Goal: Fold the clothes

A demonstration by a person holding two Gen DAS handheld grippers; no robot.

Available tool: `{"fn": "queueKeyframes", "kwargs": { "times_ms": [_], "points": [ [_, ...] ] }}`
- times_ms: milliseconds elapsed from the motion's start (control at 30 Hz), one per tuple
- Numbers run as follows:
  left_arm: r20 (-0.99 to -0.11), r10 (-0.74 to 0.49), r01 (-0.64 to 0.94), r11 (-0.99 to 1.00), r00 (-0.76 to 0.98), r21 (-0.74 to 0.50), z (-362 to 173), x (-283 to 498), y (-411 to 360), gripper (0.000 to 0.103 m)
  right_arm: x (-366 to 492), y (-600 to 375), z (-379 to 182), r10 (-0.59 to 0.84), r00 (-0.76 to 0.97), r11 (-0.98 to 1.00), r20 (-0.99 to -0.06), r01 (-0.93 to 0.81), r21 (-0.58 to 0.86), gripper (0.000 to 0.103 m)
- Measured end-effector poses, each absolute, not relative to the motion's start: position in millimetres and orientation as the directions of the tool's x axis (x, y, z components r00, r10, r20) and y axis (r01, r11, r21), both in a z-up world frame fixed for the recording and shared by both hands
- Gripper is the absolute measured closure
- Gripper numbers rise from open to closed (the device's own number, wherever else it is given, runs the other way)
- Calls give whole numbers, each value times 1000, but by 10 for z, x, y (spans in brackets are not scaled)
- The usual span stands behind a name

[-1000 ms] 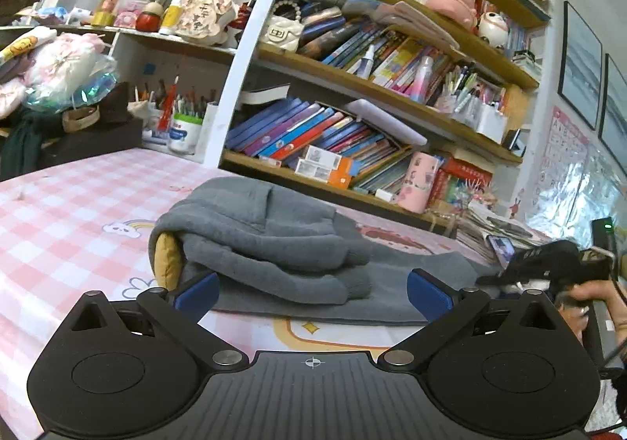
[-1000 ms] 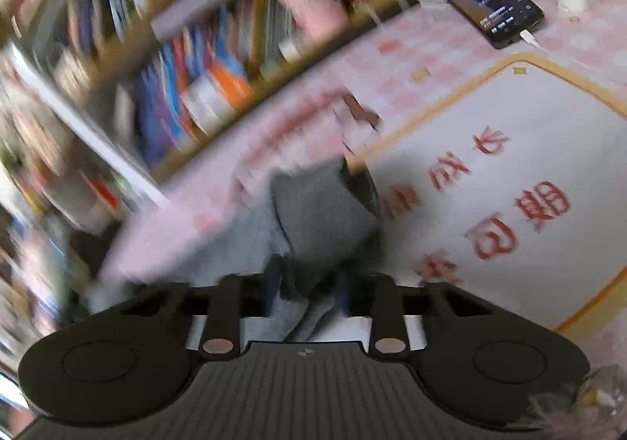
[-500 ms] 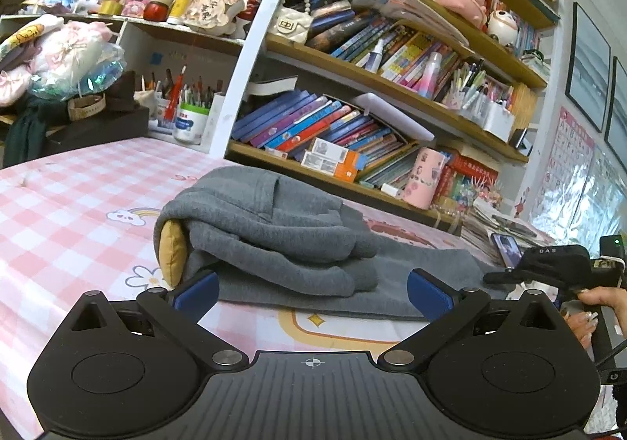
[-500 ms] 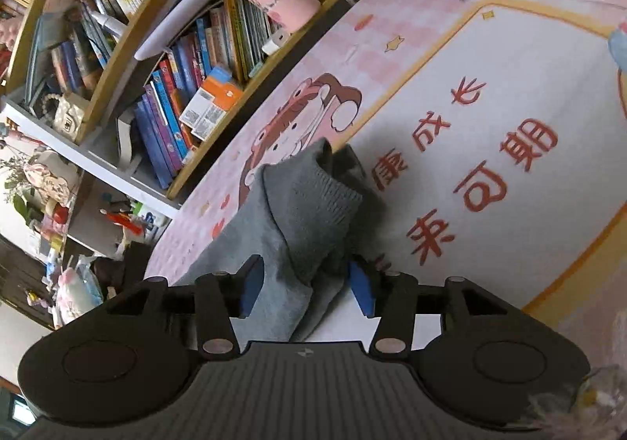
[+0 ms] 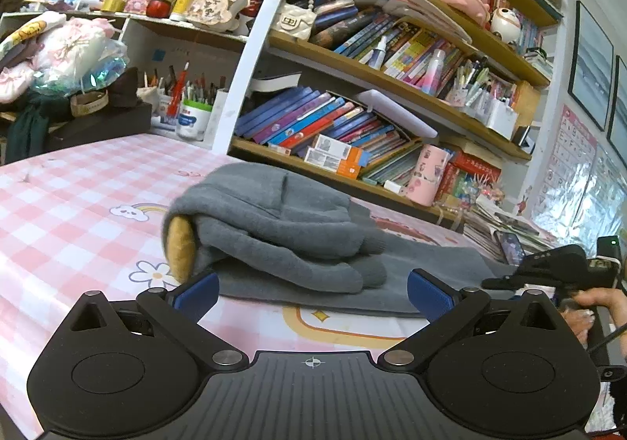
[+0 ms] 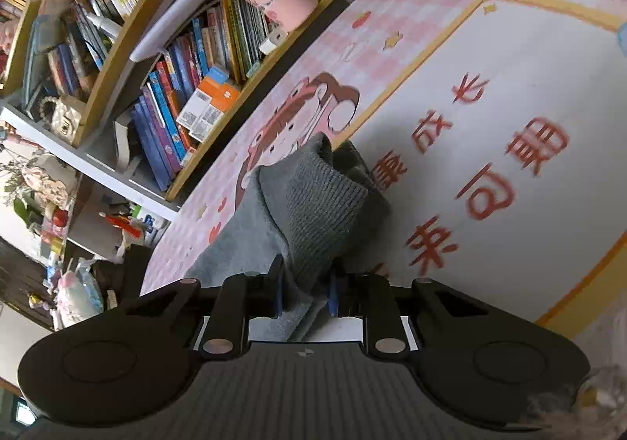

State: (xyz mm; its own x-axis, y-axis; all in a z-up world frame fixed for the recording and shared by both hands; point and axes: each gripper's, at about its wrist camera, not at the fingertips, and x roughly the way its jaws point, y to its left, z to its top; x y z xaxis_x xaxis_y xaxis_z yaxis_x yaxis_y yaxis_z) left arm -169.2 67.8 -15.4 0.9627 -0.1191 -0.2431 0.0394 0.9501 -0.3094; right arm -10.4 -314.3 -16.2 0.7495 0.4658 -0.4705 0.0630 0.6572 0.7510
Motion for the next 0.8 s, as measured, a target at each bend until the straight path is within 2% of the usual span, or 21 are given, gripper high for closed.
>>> {"fn": "queueKeyframes", "kwargs": {
  "times_ms": [367, 467, 600, 700, 800],
  "points": [
    [-245, -131, 56, 955, 960, -292, -134, -1686, 626, 0, -375, -3711, 211, 240, 884, 724, -401, 113, 681, 84],
    [-243, -133, 57, 954, 961, -295, -134, -1695, 634, 0, -420, -3650, 332, 271, 889, 721, -369, 66, 689, 84],
    [-236, -132, 57, 952, 963, -301, -126, -1703, 644, 0, -525, -3256, 645, 347, 890, 771, -294, -93, 630, 84],
    [-236, -136, 60, 950, 962, -305, -128, -1702, 657, 0, -654, -2835, 941, 415, 880, 814, -228, -248, 525, 84],
    [-233, -139, 63, 951, 963, -304, -129, -1713, 658, 0, -809, -2308, 1146, 501, 843, 836, -194, -414, 360, 84]
  ]
}}
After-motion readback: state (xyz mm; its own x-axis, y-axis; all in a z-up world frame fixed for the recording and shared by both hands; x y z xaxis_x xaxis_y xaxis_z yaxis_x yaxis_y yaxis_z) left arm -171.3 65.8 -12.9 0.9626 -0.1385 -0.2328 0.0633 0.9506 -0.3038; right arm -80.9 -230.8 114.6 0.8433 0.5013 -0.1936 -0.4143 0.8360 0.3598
